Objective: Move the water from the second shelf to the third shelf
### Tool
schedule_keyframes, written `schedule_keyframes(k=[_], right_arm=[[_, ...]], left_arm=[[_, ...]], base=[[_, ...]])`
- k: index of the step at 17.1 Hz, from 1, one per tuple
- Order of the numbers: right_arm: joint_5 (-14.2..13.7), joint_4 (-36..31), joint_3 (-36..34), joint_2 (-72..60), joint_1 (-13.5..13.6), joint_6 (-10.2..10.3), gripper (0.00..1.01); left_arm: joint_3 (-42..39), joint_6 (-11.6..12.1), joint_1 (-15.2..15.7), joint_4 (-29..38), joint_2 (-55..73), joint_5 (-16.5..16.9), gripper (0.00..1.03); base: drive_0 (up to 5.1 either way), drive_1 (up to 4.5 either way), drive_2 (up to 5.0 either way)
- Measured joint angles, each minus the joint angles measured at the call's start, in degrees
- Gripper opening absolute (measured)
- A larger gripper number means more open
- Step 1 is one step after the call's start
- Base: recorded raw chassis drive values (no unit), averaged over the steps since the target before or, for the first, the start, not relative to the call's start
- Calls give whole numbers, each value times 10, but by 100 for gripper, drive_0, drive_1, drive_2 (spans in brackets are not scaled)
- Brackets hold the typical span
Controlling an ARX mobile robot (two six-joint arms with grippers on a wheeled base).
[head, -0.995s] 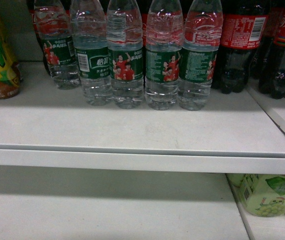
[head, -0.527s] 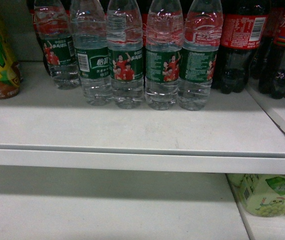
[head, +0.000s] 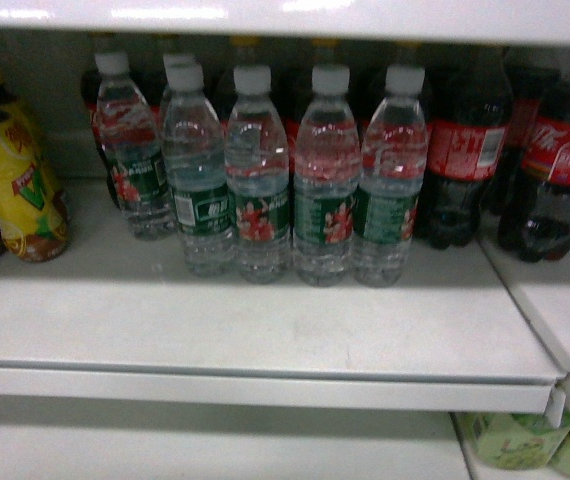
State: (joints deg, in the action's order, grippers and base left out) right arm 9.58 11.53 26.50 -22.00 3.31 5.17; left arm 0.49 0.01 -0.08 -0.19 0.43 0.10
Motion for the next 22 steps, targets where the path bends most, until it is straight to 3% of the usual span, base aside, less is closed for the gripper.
schedule_keyframes(k=[22], right_arm=[[1,0,6,0,0,2,41]], left_arm=[[0,0,0,0,0,-1,98]], base=[[0,0,0]])
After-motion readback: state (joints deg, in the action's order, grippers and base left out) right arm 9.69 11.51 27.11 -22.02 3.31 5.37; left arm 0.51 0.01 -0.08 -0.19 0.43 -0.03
